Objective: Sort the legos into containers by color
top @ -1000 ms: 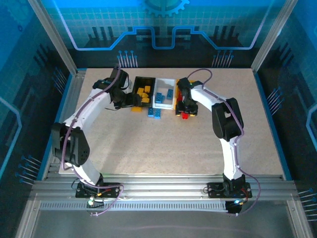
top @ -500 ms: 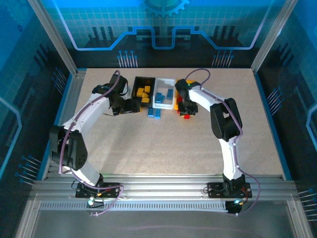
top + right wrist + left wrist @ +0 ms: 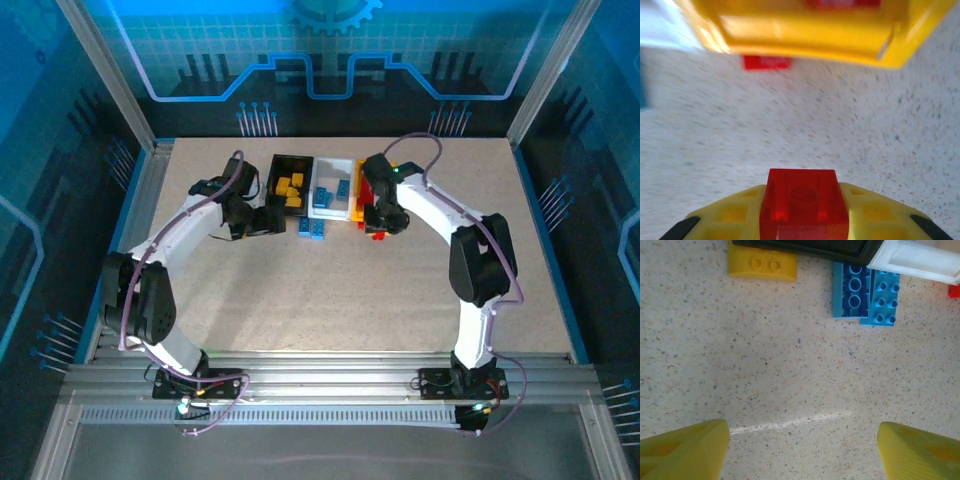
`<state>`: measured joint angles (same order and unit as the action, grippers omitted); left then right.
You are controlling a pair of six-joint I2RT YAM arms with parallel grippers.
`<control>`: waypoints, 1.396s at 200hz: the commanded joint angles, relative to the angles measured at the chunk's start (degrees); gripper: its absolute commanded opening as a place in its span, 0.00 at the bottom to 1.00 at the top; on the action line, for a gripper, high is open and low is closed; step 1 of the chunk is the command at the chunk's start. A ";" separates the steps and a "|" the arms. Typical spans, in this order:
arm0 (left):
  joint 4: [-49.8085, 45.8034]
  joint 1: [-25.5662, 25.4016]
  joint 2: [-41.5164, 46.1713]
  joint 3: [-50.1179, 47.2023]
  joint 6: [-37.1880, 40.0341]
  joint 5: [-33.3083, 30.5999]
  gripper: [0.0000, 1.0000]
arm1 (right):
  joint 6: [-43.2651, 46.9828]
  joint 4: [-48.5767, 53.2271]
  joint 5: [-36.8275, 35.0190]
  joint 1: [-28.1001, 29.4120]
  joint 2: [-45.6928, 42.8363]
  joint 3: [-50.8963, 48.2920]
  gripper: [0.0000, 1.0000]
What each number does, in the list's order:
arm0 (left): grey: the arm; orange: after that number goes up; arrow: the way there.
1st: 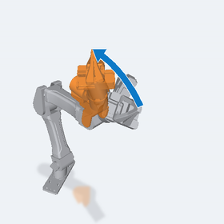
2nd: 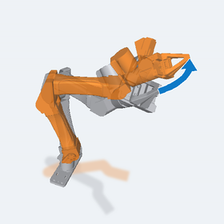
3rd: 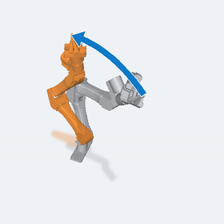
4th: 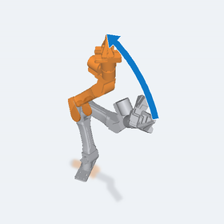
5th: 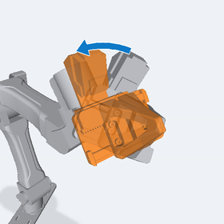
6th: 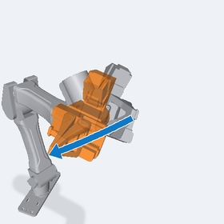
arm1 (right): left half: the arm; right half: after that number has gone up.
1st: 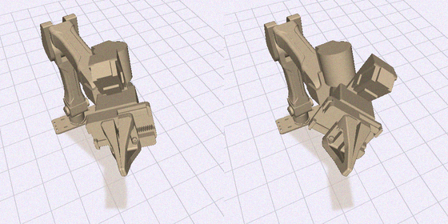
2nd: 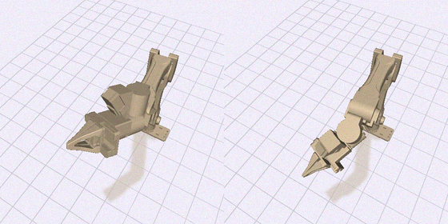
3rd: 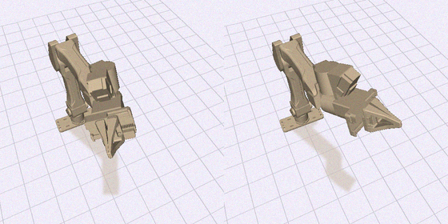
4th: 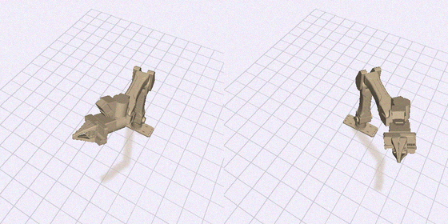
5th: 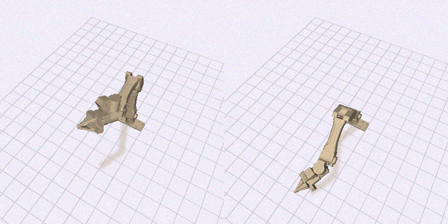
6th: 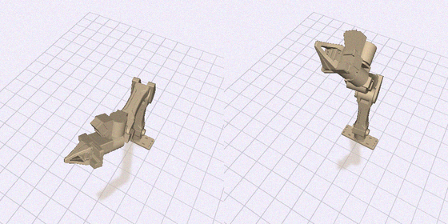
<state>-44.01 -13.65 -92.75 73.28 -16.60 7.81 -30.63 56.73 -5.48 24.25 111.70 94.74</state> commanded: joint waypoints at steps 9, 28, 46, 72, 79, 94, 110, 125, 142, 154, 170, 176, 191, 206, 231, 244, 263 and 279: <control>1.72 0.48 1.49 -2.99 -2.53 3.57 0.79 | -0.58 2.38 4.16 -2.97 3.61 10.06 0.28; 2.14 0.47 2.44 -4.95 -3.57 4.07 0.81 | -0.52 3.55 5.38 -4.89 8.91 17.36 0.28; 1.67 0.56 3.38 -6.50 -3.64 4.07 0.83 | -0.57 4.73 6.17 -6.45 14.24 24.14 0.28; 0.16 1.03 4.04 -7.72 -2.89 3.17 0.87 | -0.85 6.24 6.94 -7.94 20.47 31.64 0.30; -0.08 1.31 4.12 -7.86 -2.68 2.83 0.88 | -0.83 6.46 7.18 -8.27 21.27 33.00 0.31; -0.43 2.08 3.98 -7.67 -2.44 2.38 0.93 | -0.92 6.59 7.77 -8.93 24.11 35.20 0.36; -0.39 3.10 2.96 -6.82 -2.30 2.36 0.99 | -0.97 6.64 8.52 -9.41 24.96 36.56 0.42; -0.01 3.93 1.43 -5.75 -2.30 2.61 0.99 | -0.93 6.42 9.04 -9.73 24.89 36.68 0.46; 0.69 4.53 -1.36 -3.79 -1.81 2.66 0.99 | -0.58 6.21 9.56 -9.66 23.63 35.56 0.51; 1.20 4.49 -3.72 -2.07 -1.12 2.26 0.99 | -0.23 5.67 9.78 -9.56 21.94 33.57 0.54; 2.40 4.38 -7.00 0.11 0.21 0.74 0.99 | -0.04 3.89 10.17 -9.29 17.53 29.01 0.56; 2.83 4.33 -8.43 0.79 0.79 0.06 0.99 | -0.09 3.10 10.39 -9.22 15.83 27.10 0.57; 3.36 4.33 -11.60 2.85 1.78 -1.14 0.99 | 0.13 1.86 11.04 -8.85 12.24 22.76 0.59; 4.91 4.33 -13.83 3.97 1.83 -1.79 0.99 | 0.48 1.69 11.04 -8.58 8.93 19.11 0.61; 6.28 4.33 -17.82 6.75 1.56 -2.01 0.99 | 0.05 0.41 11.36 -8.67 3.27 12.30 0.63; 6.67 4.33 -19.69 8.30 1.37 -2.00 0.99 | -0.05 0.32 11.83 -8.62 1.12 9.59 0.63; 7.29 4.33 -21.77 10.59 1.31 -2.53 0.99 | 0.46 0.63 12.67 -8.69 -0.82 6.52 0.64; 7.26 4.33 -23.73 12.86 1.50 -2.78 0.99 | 0.76 0.54 12.60 -8.65 -2.12 3.91 0.64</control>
<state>-37.54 -9.47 -114.08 82.21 -16.34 6.17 -30.79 57.17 5.69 15.35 111.55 102.24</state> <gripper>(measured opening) 0.989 0.635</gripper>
